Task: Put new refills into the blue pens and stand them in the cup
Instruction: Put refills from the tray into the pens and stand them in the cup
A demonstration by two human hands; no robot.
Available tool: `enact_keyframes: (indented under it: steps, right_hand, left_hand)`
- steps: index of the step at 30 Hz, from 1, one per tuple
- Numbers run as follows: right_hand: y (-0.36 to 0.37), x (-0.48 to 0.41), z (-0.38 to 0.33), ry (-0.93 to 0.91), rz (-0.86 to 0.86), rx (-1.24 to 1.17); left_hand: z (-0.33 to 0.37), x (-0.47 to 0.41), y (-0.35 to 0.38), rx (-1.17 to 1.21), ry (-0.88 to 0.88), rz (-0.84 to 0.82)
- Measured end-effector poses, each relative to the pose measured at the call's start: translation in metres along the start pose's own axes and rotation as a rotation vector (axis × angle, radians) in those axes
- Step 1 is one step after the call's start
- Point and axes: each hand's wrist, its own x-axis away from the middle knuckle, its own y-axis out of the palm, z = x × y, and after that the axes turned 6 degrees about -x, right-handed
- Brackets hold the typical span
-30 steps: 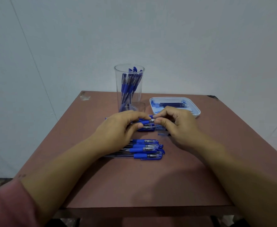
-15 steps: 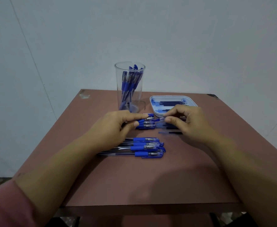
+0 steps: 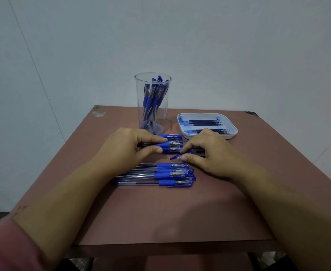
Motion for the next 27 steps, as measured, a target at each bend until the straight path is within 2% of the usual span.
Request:
enact_keyframes:
  steps: [3, 8, 23, 27]
  right_hand:
    - [0.000, 0.000, -0.001, -0.029, 0.029, 0.009]
    - [0.004, -0.002, -0.004, -0.026, 0.197, -0.113]
    - [0.009, -0.004, -0.015, 0.001, 0.182, -0.346]
    - [0.011, -0.006, -0.013, -0.023, 0.201, -0.316]
  left_hand:
    - [0.001, 0.000, -0.001, 0.009, 0.018, 0.020]
    - [0.001, 0.000, 0.000, -0.002, 0.047, 0.017]
    - [0.001, -0.003, 0.005, 0.006, 0.107, 0.022]
    - [-0.001, -0.003, 0.005, -0.002, 0.113, 0.013]
